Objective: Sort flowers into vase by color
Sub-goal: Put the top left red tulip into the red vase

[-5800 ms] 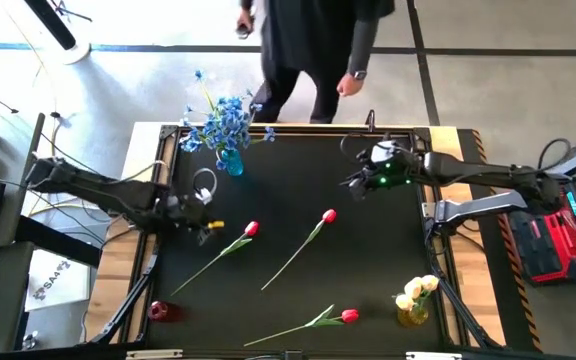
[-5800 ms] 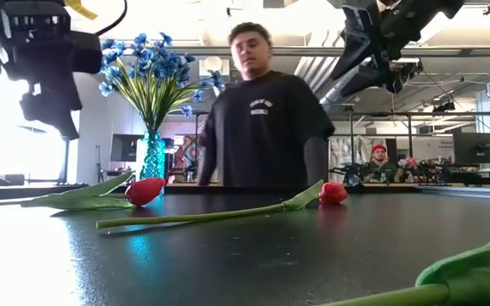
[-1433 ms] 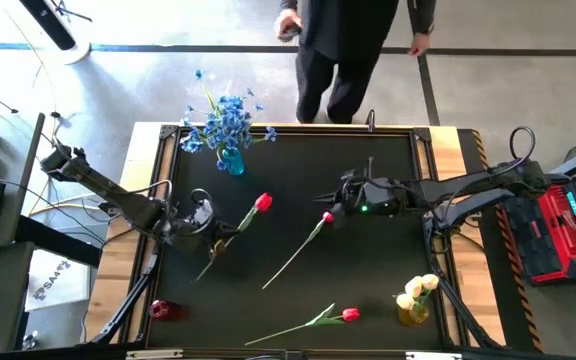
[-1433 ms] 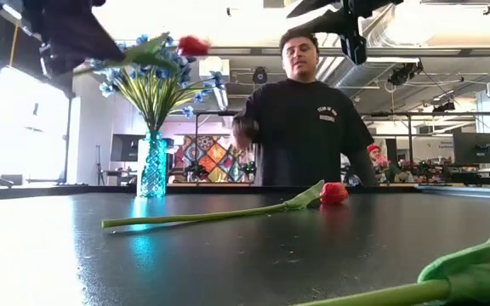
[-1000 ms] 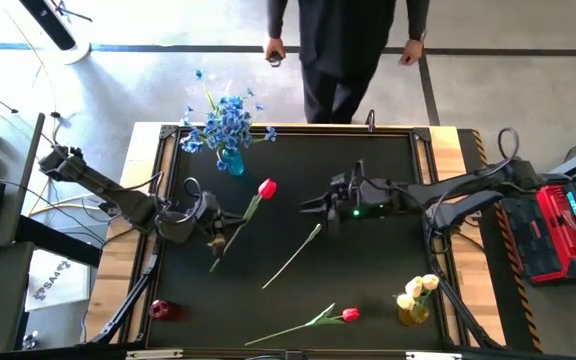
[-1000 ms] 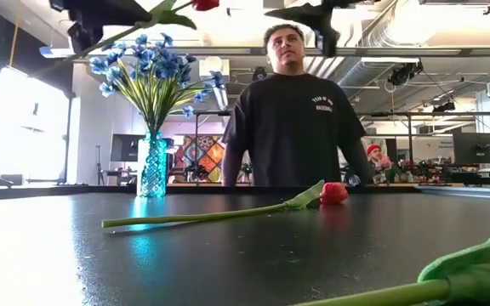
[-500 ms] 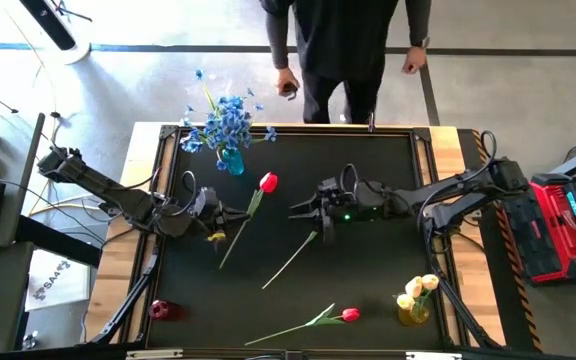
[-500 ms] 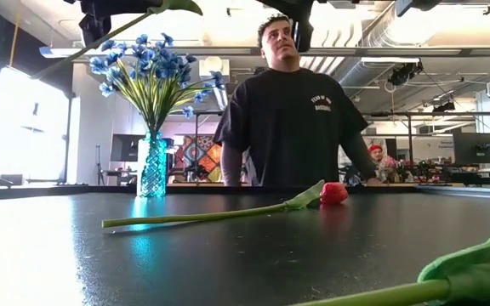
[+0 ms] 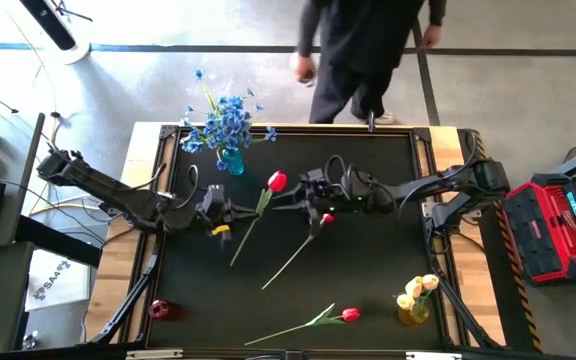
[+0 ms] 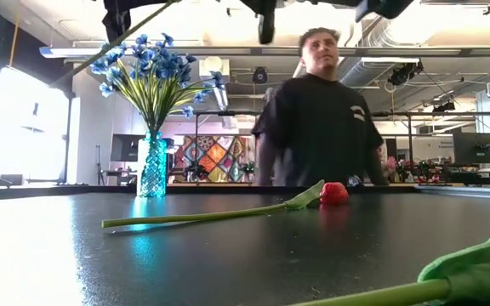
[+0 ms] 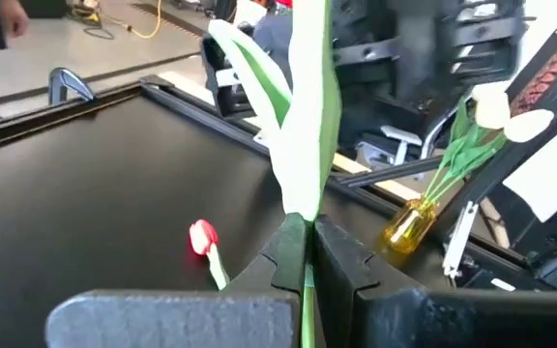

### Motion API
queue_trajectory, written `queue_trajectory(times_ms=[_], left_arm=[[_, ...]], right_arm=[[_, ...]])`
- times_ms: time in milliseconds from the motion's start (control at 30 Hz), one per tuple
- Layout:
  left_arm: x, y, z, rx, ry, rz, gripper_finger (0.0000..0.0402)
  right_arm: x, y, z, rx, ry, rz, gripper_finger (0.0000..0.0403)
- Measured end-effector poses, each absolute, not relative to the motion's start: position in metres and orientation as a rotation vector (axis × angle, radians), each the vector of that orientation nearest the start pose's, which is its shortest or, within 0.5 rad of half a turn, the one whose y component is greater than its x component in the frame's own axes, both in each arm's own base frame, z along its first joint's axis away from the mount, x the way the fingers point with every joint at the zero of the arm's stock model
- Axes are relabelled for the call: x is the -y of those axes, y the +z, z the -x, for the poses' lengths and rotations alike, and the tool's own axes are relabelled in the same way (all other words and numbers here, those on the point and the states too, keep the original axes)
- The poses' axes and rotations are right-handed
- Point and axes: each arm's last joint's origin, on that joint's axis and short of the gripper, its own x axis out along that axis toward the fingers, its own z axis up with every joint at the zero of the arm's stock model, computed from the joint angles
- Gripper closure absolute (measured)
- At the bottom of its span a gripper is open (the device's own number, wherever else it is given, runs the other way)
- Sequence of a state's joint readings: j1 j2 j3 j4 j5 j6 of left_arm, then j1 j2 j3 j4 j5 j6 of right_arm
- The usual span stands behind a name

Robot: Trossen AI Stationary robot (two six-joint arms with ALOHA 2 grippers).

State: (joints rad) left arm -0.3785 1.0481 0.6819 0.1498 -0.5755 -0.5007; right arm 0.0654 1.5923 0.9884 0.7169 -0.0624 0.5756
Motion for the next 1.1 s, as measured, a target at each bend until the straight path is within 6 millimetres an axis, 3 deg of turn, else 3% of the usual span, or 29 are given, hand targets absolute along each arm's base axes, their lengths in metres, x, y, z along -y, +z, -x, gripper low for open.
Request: queue_trajectory(times_ms=[267,533,800,1100], left_arm=[[0.074,0.276,-0.227,-0.127,0.228,0.410,0.0401],[0.073,0.276,-0.227,-0.130,0.234,0.429,0.0401],[0.073,0.275,-0.227,-0.134,0.237,0.437,0.0386],[0.073,0.271,-0.224,-0.183,0.246,0.422,0.0289]], right_arm=[[-0.028,0.297,-0.381,0.022,0.188,-0.530,0.0253],[-0.028,0.296,-0.382,-0.010,0.154,-0.510,0.0391],[-0.027,0.294,-0.382,-0.035,0.141,-0.498,0.0400],[-0.027,0.292,-0.382,-0.046,0.112,-0.487,0.0403]])
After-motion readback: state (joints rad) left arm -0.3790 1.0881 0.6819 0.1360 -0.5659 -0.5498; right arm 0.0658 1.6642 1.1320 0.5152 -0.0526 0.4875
